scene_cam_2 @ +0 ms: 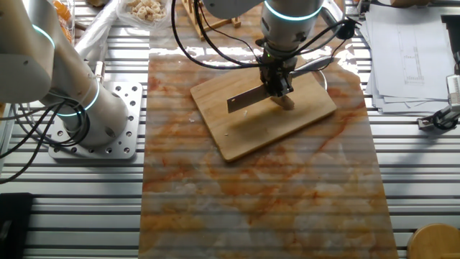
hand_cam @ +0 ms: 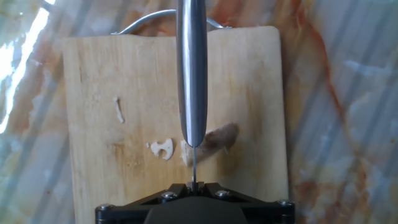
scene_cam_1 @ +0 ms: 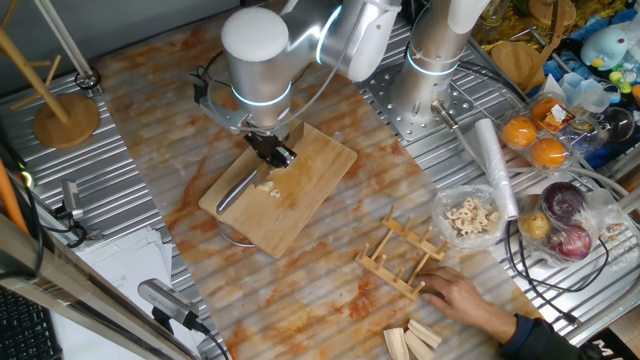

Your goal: Slice the lotus root

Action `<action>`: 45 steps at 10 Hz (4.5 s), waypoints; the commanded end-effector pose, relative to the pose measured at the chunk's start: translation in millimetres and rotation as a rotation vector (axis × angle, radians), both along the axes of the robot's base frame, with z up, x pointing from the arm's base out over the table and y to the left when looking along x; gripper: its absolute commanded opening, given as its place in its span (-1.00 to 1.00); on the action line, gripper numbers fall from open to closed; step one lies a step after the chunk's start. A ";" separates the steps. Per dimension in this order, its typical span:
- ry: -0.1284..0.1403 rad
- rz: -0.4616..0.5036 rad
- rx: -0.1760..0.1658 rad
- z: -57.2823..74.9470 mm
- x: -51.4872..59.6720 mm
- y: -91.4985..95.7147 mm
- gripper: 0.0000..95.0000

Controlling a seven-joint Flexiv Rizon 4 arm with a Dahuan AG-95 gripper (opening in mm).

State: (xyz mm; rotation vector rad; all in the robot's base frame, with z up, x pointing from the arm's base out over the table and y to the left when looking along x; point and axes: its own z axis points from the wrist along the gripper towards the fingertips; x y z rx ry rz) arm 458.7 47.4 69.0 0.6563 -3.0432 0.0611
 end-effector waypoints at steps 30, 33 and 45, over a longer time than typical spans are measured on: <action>0.150 0.081 -0.017 -16.8 39.7 16.5 -1.00; 0.154 0.088 -0.016 7.3 37.1 8.0 -1.00; 0.094 0.080 -0.009 -4.7 52.4 -1.9 -1.00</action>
